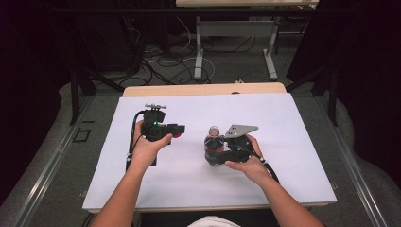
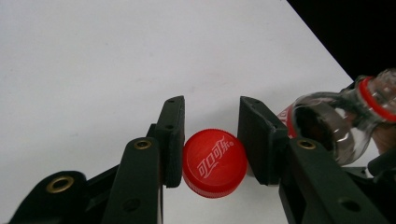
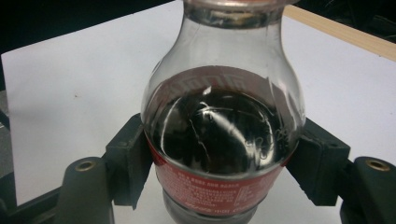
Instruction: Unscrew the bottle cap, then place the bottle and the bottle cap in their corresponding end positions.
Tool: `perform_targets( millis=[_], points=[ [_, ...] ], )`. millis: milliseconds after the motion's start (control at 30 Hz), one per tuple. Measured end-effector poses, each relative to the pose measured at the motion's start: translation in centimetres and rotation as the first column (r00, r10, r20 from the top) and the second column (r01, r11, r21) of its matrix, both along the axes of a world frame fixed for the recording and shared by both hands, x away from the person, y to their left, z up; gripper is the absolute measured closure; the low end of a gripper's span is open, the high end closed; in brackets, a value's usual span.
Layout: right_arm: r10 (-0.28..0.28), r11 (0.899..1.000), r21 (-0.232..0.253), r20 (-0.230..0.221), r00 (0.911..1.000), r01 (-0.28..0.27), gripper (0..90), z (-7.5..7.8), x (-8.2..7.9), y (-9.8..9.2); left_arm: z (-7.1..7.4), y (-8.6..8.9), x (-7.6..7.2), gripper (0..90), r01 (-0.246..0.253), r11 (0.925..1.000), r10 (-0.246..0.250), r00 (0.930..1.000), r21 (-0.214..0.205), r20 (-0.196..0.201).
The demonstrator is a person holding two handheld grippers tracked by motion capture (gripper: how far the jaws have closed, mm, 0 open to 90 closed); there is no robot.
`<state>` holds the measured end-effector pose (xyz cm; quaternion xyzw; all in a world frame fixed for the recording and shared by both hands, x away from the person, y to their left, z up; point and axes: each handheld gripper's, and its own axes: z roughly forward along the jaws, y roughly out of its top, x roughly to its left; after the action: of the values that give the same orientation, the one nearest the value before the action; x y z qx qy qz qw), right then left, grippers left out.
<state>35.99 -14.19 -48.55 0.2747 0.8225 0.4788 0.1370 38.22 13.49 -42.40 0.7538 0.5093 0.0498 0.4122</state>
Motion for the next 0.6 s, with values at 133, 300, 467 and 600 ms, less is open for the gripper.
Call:
perform_targets(
  millis=[133,300,467,600],
  points=[
    [-0.019,1.0,-0.004,0.007,0.9998,0.019,29.8,0.0,0.1,-0.2,-1.0,0.6,-0.2,62.7,-0.001,1.0,0.001,0.9999,-0.004,-0.011],
    [-0.033,0.999,-0.002,0.01,0.9994,0.033,29.8,-0.1,0.3,-0.4,-1.7,1.4,-0.4,62.7,-0.005,0.9997,0.005,0.9998,-0.023,-0.017],
    [-0.046,0.999,0.001,0.005,0.9989,0.046,29.8,-0.1,0.5,-0.4,-1.8,2.0,-0.5,62.7,-0.023,0.9995,0.023,0.9997,-0.021,-0.007],
    [-0.061,0.998,0.001,-0.001,0.9981,0.061,29.8,-0.2,0.9,-0.5,-1.9,2.5,-0.6,62.7,-0.02,0.9995,0.02,0.9998,-0.026,-0.006]
  ],
)
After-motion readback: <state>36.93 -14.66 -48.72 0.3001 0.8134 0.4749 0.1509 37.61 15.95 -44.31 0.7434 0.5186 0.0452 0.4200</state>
